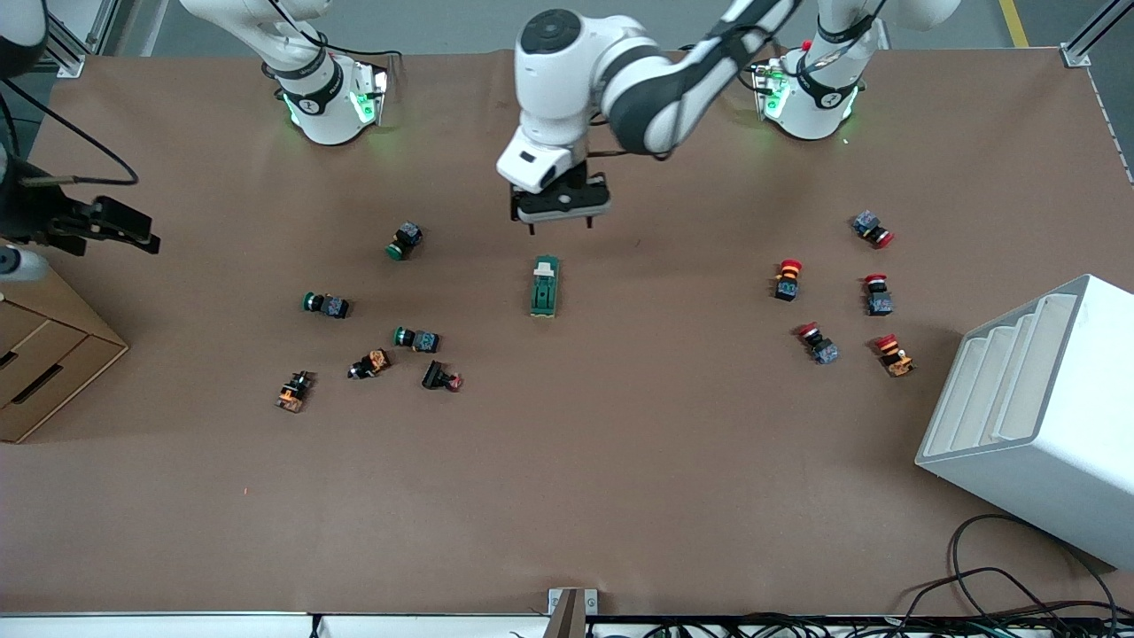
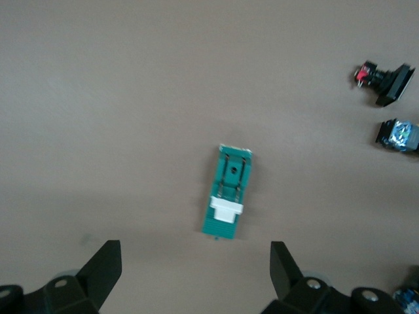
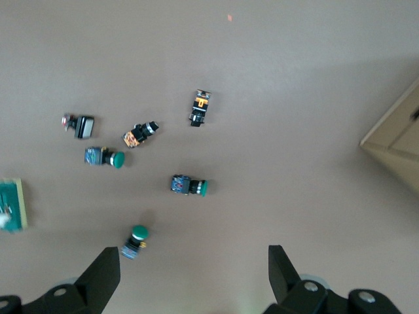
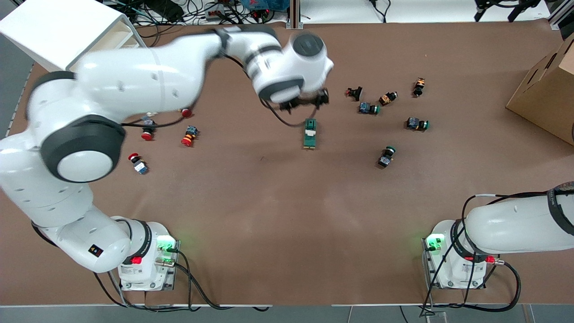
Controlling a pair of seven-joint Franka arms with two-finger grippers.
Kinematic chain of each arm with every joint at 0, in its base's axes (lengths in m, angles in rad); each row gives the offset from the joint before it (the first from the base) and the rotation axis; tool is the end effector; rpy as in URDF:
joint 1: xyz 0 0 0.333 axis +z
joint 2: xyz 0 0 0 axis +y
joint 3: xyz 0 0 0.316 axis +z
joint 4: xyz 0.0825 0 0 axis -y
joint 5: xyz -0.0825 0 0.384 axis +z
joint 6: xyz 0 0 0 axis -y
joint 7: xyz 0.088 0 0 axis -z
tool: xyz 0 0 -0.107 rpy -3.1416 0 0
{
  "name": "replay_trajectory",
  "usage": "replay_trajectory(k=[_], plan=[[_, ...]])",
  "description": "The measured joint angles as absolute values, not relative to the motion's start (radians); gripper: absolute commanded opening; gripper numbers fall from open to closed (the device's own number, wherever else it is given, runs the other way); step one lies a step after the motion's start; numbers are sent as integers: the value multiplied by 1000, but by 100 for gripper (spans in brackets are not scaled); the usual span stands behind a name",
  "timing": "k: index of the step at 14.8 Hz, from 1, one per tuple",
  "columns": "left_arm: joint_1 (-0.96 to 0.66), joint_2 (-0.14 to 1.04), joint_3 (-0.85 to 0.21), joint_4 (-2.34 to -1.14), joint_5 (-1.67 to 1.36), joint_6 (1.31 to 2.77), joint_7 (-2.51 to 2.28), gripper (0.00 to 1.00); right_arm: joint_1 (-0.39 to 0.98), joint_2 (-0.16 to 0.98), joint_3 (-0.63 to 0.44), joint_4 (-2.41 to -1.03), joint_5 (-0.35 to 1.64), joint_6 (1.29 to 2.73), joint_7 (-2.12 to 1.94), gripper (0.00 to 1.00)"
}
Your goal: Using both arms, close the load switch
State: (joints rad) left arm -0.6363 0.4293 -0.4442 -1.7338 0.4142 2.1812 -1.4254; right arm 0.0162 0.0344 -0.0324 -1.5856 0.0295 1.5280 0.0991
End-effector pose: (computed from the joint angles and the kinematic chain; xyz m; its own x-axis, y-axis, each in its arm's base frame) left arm 0.3498 -0.5627 0.3589 0.9710 0.1582 0.1790 0.1554 -0.9874 0.0296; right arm 0.5587 -0.0055 0.5949 0.9890 -0.1138 -0.0942 -0.1160 -0.9931 -0.0191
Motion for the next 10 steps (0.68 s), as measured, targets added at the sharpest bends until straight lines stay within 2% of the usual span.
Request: replay_trajectory(k=[2, 5, 10], plan=[[-693, 491, -444, -1735, 527, 2200, -1563, 100, 74, 38, -20, -1598, 37, 1540, 324, 100], [-765, 556, -444, -1736, 642, 2205, -1704, 100, 234, 64, -6, -1657, 54, 1635, 670, 100], [-845, 609, -444, -1798, 923, 2205, -1944, 100, 479, 221, 1, -1694, 92, 1845, 1142, 100]])
